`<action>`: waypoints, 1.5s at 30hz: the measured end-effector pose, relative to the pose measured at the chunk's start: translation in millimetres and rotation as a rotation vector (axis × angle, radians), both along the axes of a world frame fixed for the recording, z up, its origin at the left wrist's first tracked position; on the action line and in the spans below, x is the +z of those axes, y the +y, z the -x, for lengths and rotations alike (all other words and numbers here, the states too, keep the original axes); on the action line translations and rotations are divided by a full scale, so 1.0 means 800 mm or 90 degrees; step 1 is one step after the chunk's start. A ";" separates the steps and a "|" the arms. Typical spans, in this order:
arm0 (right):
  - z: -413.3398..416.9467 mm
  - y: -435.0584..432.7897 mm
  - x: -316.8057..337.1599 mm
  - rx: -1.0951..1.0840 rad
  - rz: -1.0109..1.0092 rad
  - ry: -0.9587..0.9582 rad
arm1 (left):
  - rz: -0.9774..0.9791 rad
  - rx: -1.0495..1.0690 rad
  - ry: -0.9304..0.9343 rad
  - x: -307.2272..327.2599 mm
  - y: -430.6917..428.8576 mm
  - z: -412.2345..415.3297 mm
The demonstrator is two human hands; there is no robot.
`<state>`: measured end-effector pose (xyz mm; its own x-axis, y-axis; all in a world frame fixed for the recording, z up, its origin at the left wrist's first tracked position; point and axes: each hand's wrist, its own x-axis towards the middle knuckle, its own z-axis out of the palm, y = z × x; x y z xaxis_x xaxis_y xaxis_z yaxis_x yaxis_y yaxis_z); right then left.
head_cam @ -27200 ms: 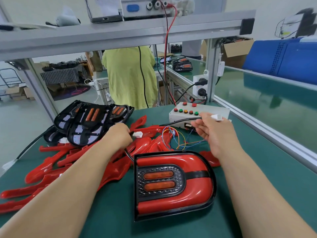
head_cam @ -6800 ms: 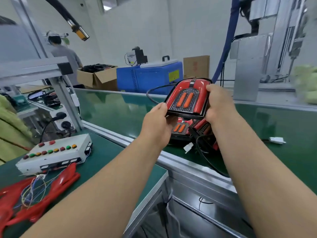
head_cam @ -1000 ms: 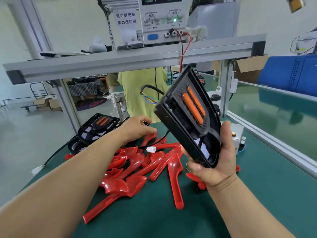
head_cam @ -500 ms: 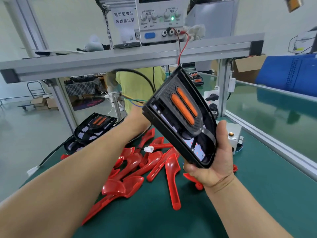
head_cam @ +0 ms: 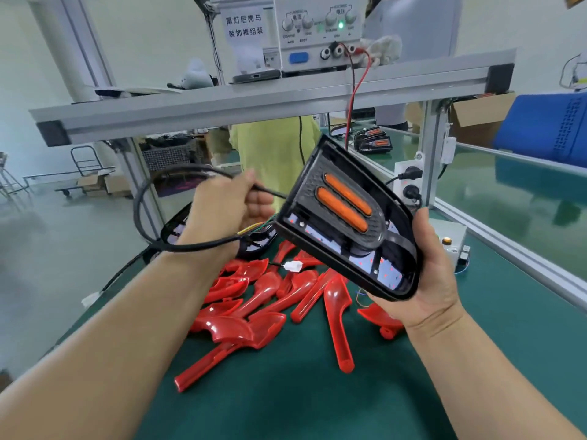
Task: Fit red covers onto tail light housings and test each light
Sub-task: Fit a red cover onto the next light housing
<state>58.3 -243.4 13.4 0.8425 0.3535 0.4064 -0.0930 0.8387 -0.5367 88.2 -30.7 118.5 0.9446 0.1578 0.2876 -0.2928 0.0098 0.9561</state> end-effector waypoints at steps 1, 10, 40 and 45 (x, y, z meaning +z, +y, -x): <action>-0.001 0.000 -0.002 -0.001 0.006 -0.003 | -0.010 0.000 0.040 -0.013 0.003 0.000; -0.008 0.000 -0.010 -0.015 0.066 0.054 | 0.097 -0.162 0.487 -0.091 0.020 0.006; -0.002 0.002 -0.009 -0.104 0.181 0.259 | -0.743 -0.101 0.245 -0.132 0.076 0.044; -0.003 0.001 -0.005 -0.123 0.135 0.248 | -0.811 -0.103 0.124 -0.127 0.027 0.081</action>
<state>60.4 -242.9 9.3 0.9760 0.2171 -0.0171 -0.1752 0.7364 -0.6535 23.5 -8.7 17.0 0.9702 -0.2422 0.0064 -0.2294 -0.9099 0.3457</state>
